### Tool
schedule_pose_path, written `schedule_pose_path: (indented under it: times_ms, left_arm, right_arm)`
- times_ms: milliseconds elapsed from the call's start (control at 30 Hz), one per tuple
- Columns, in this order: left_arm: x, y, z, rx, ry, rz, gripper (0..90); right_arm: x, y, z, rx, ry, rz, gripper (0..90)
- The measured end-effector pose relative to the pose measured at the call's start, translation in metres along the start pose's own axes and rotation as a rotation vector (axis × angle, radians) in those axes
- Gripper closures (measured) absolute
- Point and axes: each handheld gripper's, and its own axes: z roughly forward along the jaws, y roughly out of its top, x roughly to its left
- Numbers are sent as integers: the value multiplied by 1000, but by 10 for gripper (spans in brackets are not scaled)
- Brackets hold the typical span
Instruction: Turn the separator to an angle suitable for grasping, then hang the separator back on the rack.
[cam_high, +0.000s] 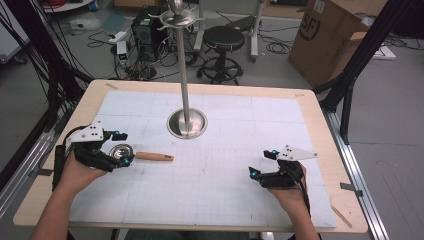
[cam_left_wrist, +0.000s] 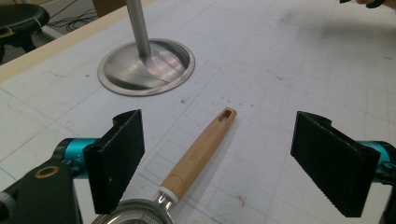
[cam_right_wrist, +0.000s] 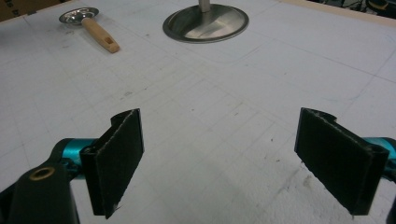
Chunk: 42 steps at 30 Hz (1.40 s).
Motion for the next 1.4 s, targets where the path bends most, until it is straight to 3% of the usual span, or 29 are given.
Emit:
schedule_pose_path:
  times_ms: [467,767,900,967,1000,1100,1233,1367,1400]
  left_arm:
    - [6,1,10,78,13,25,201]
    - [11,0,27,153,13,37,211]
    - [14,-5,39,229,26,43,211]
    - [14,-6,41,242,30,41,212]
    - [16,-8,44,280,46,42,214]
    - [19,-11,49,312,52,33,223]
    - [23,-11,53,345,45,33,234]
    - [24,-5,64,424,9,62,280]
    - [24,-5,64,424,9,62,288]
  right_arm:
    - [1,0,0,9,0,-3,144]
    - [0,-1,0,10,0,-4,144]
    - [0,-2,0,12,-2,4,144]
    - [0,-3,0,16,-3,-1,144]
    - [0,-3,0,19,-3,-1,144]
    - [0,-3,0,19,-2,-1,144]
    - [0,-3,-1,12,-4,2,144]
    - [-1,-4,-1,14,-8,6,144]
    - [-1,-4,-1,14,-8,6,144]
